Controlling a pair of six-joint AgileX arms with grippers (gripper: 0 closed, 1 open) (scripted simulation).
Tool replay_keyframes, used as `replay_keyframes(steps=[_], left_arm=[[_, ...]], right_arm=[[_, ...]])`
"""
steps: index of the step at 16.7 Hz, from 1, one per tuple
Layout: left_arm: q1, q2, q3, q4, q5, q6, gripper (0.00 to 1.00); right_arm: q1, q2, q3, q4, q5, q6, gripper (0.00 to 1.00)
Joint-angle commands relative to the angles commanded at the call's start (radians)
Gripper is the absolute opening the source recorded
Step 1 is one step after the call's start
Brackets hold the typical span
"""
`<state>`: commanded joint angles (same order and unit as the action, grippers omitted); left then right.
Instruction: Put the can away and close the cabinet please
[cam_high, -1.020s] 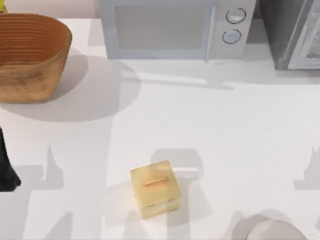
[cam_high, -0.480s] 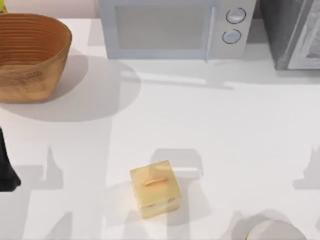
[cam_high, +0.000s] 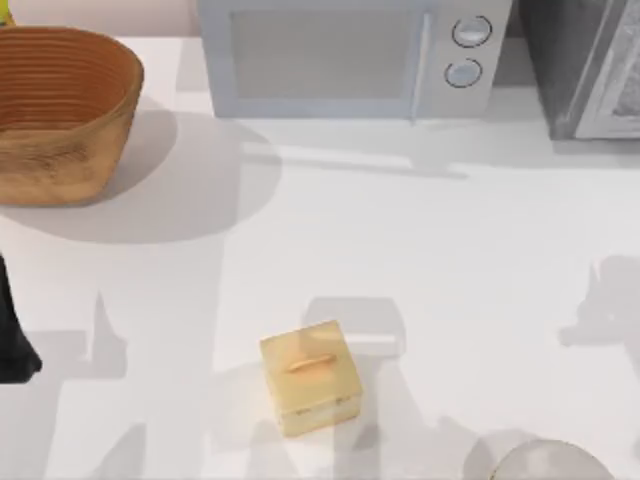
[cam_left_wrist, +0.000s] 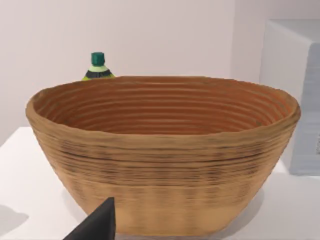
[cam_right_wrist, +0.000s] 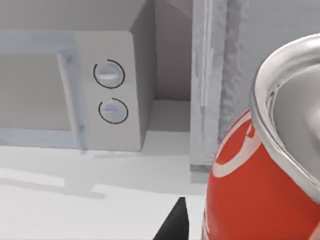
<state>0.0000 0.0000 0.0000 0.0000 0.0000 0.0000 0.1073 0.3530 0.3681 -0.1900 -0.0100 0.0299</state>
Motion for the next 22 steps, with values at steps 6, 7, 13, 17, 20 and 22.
replay_keyframes(steps=[6, 7, 13, 17, 20, 22], left_arm=[[0.0, 0.0, 0.0, 0.0, 0.0, 0.0, 1.0], [0.0, 0.0, 0.0, 0.0, 0.0, 0.0, 1.0], [0.0, 0.0, 0.0, 0.0, 0.0, 0.0, 1.0], [0.0, 0.0, 0.0, 0.0, 0.0, 0.0, 1.0], [0.0, 0.0, 0.0, 0.0, 0.0, 0.0, 1.0], [0.0, 0.0, 0.0, 0.0, 0.0, 0.0, 1.0]], right_arm=[[0.093, 0.369, 0.428, -0.142, 0.006, -0.015, 0.0], [0.103, 0.432, 0.509, -0.161, 0.013, -0.017, 0.0], [0.122, 0.764, 1.006, -0.231, 0.093, -0.018, 0.0], [0.099, 0.916, 1.265, -0.235, 0.164, -0.015, 0.0], [0.081, 0.97, 1.365, -0.231, 0.2, -0.013, 0.0], [0.078, 0.976, 1.378, -0.23, 0.205, -0.012, 0.0]])
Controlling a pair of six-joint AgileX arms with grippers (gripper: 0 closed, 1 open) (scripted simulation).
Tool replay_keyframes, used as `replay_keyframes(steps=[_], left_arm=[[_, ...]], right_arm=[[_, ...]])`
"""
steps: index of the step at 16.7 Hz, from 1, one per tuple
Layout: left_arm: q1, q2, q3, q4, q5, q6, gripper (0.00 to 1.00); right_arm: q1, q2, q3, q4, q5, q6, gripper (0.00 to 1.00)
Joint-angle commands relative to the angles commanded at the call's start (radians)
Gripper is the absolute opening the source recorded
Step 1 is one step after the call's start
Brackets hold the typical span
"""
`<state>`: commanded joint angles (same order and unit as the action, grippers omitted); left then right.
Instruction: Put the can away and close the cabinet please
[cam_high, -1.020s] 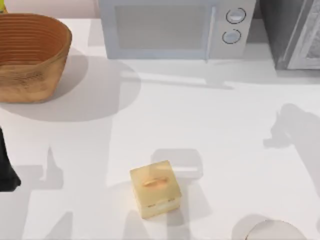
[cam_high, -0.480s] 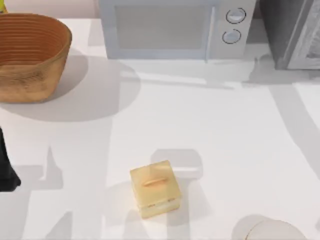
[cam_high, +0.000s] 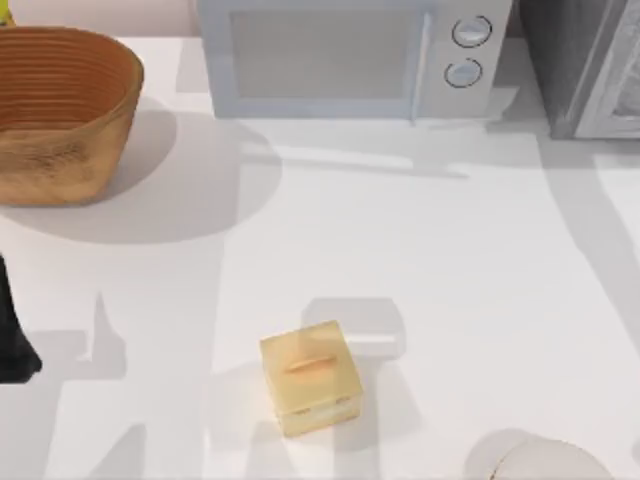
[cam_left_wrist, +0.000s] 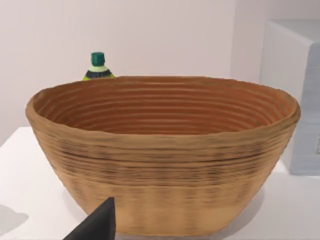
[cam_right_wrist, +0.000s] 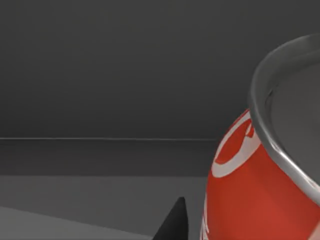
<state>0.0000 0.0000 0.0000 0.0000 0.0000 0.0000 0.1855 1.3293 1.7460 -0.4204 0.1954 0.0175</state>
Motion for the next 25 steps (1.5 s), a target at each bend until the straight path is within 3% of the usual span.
replay_keyframes(steps=[8, 20, 25], left_arm=[[0.0, 0.0, 0.0, 0.0, 0.0, 0.0, 1.0], [0.0, 0.0, 0.0, 0.0, 0.0, 0.0, 1.0], [0.0, 0.0, 0.0, 0.0, 0.0, 0.0, 1.0]], right_arm=[[-0.008, 0.045, 0.065, -0.014, 0.0, -0.001, 0.0], [-0.065, 0.598, 0.832, -0.194, -0.062, -0.008, 0.0], [-0.082, 0.748, 1.006, -0.253, -0.077, 0.0, 0.0]])
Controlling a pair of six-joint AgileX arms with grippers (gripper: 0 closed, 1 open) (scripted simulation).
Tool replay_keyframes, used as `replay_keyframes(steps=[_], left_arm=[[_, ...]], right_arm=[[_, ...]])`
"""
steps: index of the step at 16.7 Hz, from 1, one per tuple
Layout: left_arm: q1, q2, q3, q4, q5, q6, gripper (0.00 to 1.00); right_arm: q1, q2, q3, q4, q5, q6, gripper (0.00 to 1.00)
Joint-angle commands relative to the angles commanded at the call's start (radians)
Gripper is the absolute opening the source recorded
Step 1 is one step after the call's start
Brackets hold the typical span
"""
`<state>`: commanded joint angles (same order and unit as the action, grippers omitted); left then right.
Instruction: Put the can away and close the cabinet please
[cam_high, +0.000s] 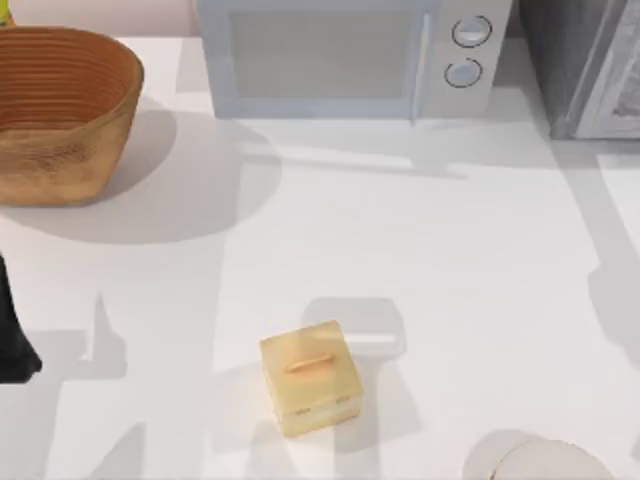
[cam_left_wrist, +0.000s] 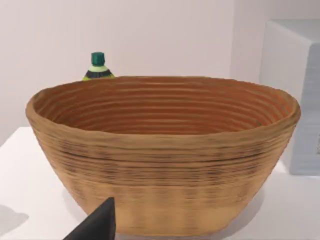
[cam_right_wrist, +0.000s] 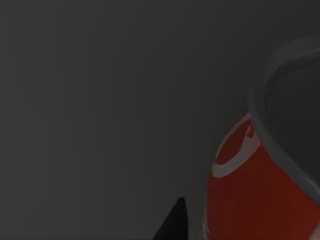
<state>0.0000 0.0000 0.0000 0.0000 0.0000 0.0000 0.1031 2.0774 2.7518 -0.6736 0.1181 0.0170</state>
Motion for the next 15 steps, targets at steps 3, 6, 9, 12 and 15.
replay_keyframes(steps=[3, 6, 9, 12, 15], left_arm=[[0.0, 0.0, 0.0, 0.0, 0.0, 0.0, 1.0], [0.0, 0.0, 0.0, 0.0, 0.0, 0.0, 1.0], [0.0, 0.0, 0.0, 0.0, 0.0, 0.0, 1.0], [0.0, 0.0, 0.0, 0.0, 0.0, 0.0, 1.0], [0.0, 0.0, 0.0, 0.0, 0.0, 0.0, 1.0]], right_arm=[[-0.001, 0.005, 0.005, -0.002, 0.0, 0.0, 0.0], [-0.001, 0.005, 0.005, -0.002, 0.0, 0.0, 0.08], [-0.001, 0.005, 0.005, -0.002, 0.0, 0.0, 0.3], [-0.001, 0.005, 0.005, -0.002, 0.0, 0.0, 0.53], [-0.001, 0.005, 0.005, -0.002, 0.0, 0.0, 0.75]])
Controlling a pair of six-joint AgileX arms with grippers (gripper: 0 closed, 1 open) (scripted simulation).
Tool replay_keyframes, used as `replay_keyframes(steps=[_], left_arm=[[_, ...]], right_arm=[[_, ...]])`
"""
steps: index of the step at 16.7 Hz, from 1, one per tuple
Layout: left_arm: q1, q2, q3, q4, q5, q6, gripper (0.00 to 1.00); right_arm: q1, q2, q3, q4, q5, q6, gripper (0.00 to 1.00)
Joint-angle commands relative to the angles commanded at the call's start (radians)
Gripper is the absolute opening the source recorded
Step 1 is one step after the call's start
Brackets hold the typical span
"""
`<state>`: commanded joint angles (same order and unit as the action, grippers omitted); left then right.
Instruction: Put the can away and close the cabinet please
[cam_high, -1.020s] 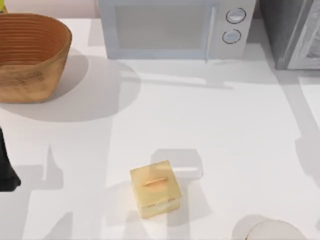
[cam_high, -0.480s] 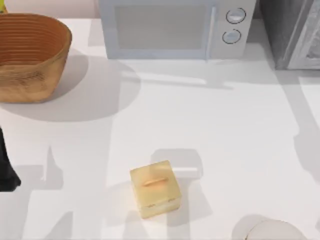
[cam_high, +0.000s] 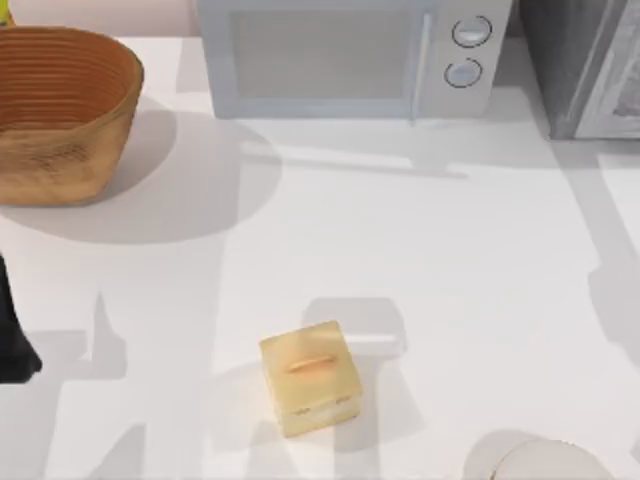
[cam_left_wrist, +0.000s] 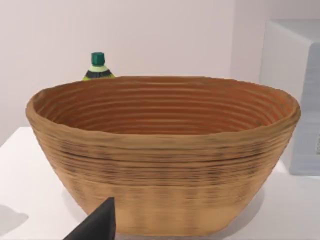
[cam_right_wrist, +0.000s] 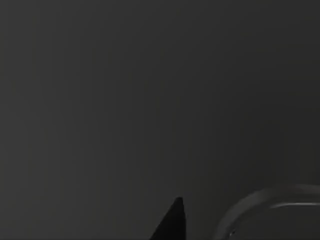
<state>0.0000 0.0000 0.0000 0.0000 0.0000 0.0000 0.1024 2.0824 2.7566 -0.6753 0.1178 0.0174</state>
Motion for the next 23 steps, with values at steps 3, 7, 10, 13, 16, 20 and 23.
replay_keyframes(steps=[3, 7, 10, 13, 16, 20, 23], left_arm=[[0.0, 0.0, 0.0, 0.0, 0.0, 0.0, 1.0], [0.0, 0.0, 0.0, 0.0, 0.0, 0.0, 1.0], [0.0, 0.0, 0.0, 0.0, 0.0, 0.0, 1.0], [0.0, 0.0, 0.0, 0.0, 0.0, 0.0, 1.0], [0.0, 0.0, 0.0, 0.0, 0.0, 0.0, 1.0], [0.0, 0.0, 0.0, 0.0, 0.0, 0.0, 1.0], [0.0, 0.0, 0.0, 0.0, 0.0, 0.0, 1.0]], right_arm=[[0.0, 0.0, 0.0, 0.0, 0.0, 0.0, 0.98], [0.0, 0.0, 0.0, 0.0, 0.0, 0.0, 1.0], [0.0, 0.0, 0.0, 0.0, 0.0, 0.0, 1.0], [0.002, 0.0, 0.0, 0.0, 0.0, 0.0, 1.0], [-0.004, -0.059, -0.06, 0.025, -0.009, -0.012, 1.0], [-0.02, -0.267, -0.282, 0.113, -0.034, -0.036, 1.0], [-0.031, -0.497, -0.542, 0.205, -0.059, -0.053, 1.0]])
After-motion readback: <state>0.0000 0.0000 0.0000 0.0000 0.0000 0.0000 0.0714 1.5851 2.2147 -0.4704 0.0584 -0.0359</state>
